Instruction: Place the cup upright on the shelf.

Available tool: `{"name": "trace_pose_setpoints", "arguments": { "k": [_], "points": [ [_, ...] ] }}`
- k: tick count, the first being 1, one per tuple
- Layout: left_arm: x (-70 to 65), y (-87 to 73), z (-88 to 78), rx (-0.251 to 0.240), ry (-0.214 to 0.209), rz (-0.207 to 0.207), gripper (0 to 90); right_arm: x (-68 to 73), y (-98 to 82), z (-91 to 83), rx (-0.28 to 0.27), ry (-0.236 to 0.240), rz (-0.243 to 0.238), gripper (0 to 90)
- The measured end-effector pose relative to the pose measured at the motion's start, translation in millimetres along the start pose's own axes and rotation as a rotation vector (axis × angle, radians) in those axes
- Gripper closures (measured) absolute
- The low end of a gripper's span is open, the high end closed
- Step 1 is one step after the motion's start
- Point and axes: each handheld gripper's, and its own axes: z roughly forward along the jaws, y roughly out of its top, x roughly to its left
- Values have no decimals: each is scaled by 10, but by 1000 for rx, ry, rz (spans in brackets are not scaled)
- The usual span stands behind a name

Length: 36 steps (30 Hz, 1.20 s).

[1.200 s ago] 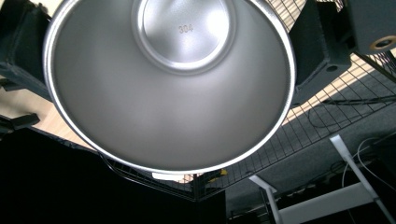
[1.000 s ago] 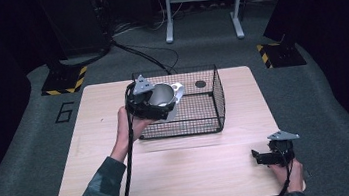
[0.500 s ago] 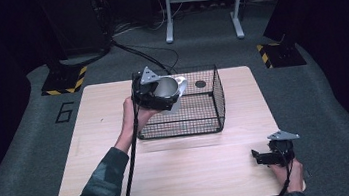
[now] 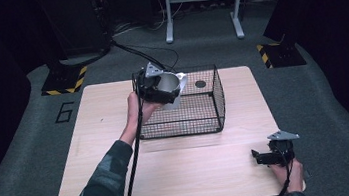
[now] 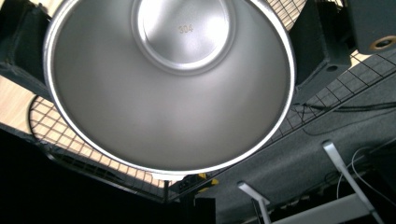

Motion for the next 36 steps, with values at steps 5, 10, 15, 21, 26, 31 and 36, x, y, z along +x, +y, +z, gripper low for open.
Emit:
{"name": "trace_pose_setpoints", "arguments": {
  "k": [5, 10, 15, 21, 26, 31, 36],
  "points": [
    [61, -14, 126, 23, 10, -8, 66, 3, 1, 1, -2, 0, 5, 30],
    [89, -8, 216, 21, 13, -24, 65, 3, 1, 0, -2, 0, 5, 31],
    [136, -19, 342, 40, 10, -28, 65, 4, 1, 0, -1, 0, 4, 31],
    [165, -45, 467, 53, 11, -36, 65, 1, 0, -2, 1, 0, 0, 31],
    [200, -76, 573, 74, 13, -30, 65, 1, 0, -1, 0, 0, 0, 31],
    [231, -112, 648, 97, 16, -26, 65, 1, 0, -2, 2, 1, -1, 31],
    [235, -129, 716, 101, 15, -26, 65, 1, 0, -2, 0, 1, -1, 32]
  ]
}}
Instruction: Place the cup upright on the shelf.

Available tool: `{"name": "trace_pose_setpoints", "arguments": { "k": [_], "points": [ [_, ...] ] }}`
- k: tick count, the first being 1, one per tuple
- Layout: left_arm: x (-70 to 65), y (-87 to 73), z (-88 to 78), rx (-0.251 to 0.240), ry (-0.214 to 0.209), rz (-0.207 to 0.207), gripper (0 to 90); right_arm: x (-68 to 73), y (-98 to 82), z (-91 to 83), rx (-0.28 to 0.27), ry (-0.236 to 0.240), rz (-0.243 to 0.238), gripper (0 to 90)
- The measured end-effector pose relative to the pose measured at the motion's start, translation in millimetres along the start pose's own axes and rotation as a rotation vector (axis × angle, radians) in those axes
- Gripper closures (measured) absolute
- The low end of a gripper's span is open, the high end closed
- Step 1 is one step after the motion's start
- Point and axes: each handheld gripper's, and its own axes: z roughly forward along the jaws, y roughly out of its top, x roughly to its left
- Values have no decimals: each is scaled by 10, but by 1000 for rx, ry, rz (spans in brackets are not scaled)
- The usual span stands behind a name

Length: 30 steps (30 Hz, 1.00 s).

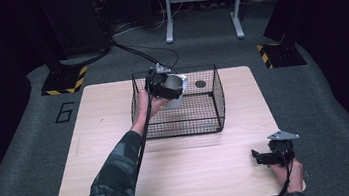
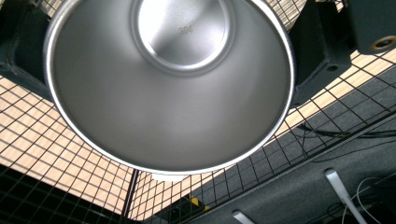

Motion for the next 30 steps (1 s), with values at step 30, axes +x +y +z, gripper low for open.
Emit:
{"name": "trace_pose_setpoints", "arguments": {
  "k": [30],
  "points": [
    [60, -80, 366, 93, -12, -5, 65, 0, 0, -1, 0, 1, -1, 34]
  ]
}}
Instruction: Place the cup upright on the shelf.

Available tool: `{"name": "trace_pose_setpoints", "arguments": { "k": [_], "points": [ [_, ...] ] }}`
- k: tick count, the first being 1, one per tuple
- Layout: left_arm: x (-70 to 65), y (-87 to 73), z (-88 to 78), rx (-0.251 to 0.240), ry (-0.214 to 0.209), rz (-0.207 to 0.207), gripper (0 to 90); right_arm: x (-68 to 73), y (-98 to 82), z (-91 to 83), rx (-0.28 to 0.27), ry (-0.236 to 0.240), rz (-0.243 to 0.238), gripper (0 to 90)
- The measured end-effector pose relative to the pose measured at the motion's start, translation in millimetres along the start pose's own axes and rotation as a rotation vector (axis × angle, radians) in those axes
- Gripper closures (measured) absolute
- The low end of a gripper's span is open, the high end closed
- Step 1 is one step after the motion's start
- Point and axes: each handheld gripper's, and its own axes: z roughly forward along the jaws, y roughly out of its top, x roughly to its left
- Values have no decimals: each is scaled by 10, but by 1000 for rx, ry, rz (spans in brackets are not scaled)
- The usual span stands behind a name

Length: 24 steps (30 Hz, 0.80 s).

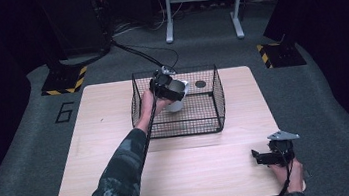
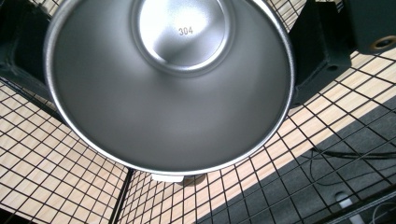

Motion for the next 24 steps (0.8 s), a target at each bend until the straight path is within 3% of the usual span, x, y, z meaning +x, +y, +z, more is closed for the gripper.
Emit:
{"name": "trace_pose_setpoints", "arguments": {
  "k": [24],
  "points": [
    [-36, -55, 200, 102, -22, 9, 64, -1, 0, 0, 0, 0, -1, 34]
  ]
}}
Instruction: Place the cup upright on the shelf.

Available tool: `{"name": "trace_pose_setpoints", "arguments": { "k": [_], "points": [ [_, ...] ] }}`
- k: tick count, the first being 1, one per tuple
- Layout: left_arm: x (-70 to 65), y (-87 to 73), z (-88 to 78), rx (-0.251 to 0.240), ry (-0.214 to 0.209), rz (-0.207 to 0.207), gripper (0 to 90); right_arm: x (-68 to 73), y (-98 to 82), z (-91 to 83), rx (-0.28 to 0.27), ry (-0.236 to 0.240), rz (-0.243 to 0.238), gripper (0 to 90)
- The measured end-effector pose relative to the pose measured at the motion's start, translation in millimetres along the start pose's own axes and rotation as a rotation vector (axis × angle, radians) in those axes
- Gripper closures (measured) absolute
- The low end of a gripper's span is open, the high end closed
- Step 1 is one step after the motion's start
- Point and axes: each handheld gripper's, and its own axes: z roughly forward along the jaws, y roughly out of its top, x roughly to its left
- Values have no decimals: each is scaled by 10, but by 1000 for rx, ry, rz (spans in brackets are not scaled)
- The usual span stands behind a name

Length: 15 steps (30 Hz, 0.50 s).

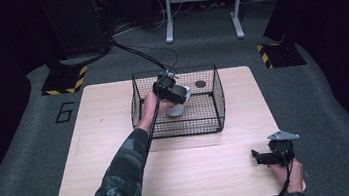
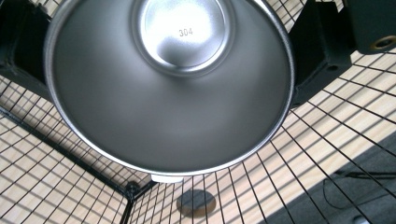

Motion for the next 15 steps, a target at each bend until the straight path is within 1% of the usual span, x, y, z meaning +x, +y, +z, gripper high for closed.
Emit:
{"name": "trace_pose_setpoints", "arguments": {
  "k": [2, 7, 9, 10, 12, 14, 15],
  "points": [
    [12, -9, -2, -4, -4, -3, 64, 0, 0, 0, 0, 0, 0, 34],
    [8, -30, -24, 18, -6, 9, 63, 0, 0, 0, 0, 0, 0, 35],
    [11, -52, -35, 17, -5, -1, 62, -2, -2, 0, -5, 2, -2, 35],
    [16, -64, -39, 17, -7, -2, 62, 3, -2, 0, -5, 1, 4, 34],
    [30, -87, -50, 32, -16, -3, 60, 3, -2, -1, -5, 1, 3, 34],
    [36, -100, -55, 26, -20, -3, 60, -1, -3, 0, -4, 2, -2, 35],
    [34, -109, -60, 22, -21, -12, 60, 1, -3, -1, -4, 2, 1, 35]
  ]
}}
